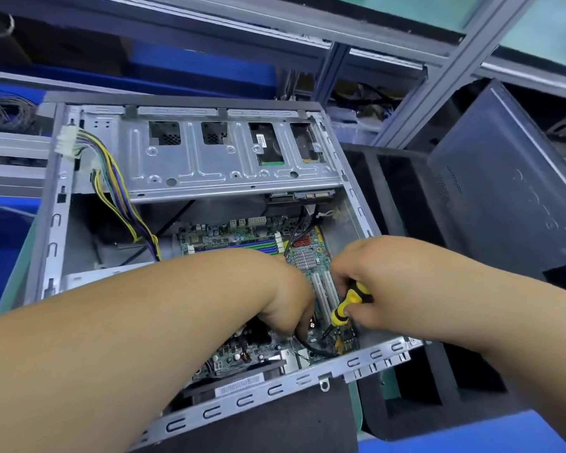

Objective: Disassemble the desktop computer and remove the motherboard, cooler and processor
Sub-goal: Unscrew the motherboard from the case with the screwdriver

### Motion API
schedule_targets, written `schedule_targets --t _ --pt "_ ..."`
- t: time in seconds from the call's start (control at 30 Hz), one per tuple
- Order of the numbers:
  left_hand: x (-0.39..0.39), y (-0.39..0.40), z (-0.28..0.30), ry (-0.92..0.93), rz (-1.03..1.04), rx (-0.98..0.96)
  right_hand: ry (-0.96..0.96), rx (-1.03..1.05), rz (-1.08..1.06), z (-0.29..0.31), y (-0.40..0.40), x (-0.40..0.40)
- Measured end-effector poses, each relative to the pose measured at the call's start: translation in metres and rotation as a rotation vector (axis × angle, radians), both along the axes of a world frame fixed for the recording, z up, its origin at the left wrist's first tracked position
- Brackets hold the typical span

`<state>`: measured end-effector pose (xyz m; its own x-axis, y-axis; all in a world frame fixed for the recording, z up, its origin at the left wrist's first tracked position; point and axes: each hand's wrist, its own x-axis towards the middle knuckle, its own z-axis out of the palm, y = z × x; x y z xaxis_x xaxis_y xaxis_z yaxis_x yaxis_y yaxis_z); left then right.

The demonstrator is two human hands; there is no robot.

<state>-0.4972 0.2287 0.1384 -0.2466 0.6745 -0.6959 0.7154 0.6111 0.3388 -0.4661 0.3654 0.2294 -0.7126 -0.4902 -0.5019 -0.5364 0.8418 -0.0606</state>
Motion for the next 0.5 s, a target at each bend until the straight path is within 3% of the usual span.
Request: schedule_targets --t 0.27,0.5 --pt "0.002 0.001 0.002 0.031 -0.072 -0.023 -0.073 0.065 0.033 -0.021 -0.008 0.002" --pt "0.001 0.006 -0.002 0.195 0.100 0.171 0.035 0.043 0.018 -0.012 -0.001 -0.004"
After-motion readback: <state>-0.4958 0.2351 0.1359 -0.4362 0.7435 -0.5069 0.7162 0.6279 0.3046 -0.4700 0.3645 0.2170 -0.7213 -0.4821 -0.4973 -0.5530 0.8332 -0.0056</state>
